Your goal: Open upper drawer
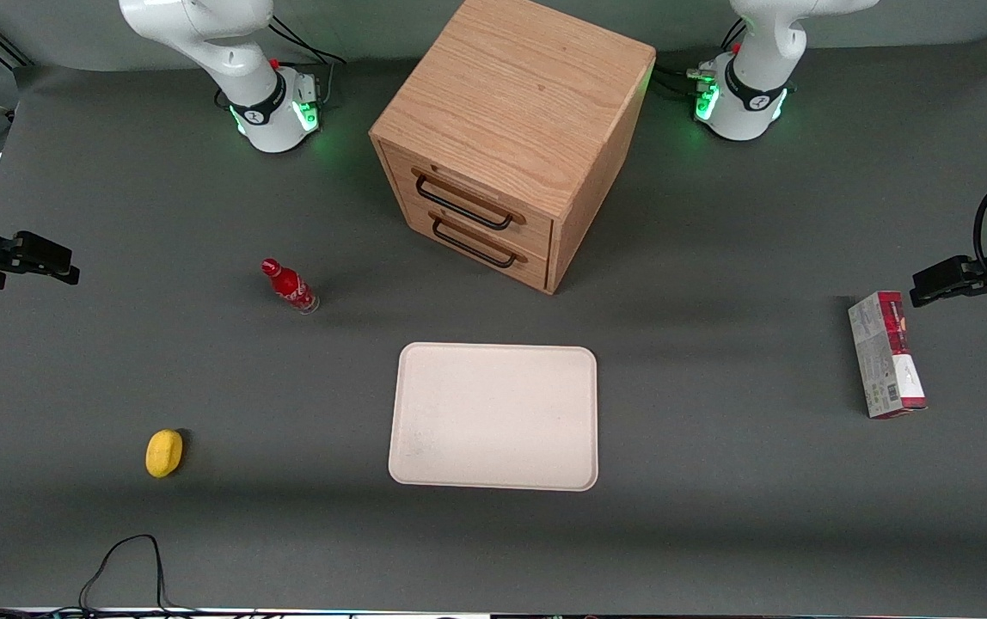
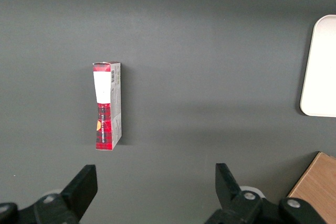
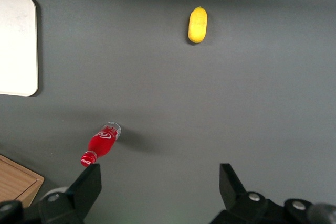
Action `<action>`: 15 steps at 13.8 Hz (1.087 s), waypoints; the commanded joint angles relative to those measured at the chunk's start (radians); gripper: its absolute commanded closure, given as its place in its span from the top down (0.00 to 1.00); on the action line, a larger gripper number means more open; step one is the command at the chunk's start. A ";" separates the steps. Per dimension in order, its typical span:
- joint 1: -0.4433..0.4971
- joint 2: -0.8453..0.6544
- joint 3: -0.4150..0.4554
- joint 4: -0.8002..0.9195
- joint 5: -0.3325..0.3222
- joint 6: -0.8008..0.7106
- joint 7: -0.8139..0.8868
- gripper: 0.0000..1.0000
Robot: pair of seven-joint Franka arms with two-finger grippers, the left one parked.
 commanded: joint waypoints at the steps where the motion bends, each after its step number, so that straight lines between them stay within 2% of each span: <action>1: 0.018 -0.011 -0.010 -0.009 -0.004 -0.010 0.032 1.00; 6: 0.044 -0.003 -0.007 -0.009 -0.002 -0.010 0.030 1.00; 8: 0.129 -0.003 -0.007 -0.009 -0.001 -0.029 0.032 1.00; 15: 0.521 0.041 -0.007 0.005 0.051 -0.030 0.035 1.00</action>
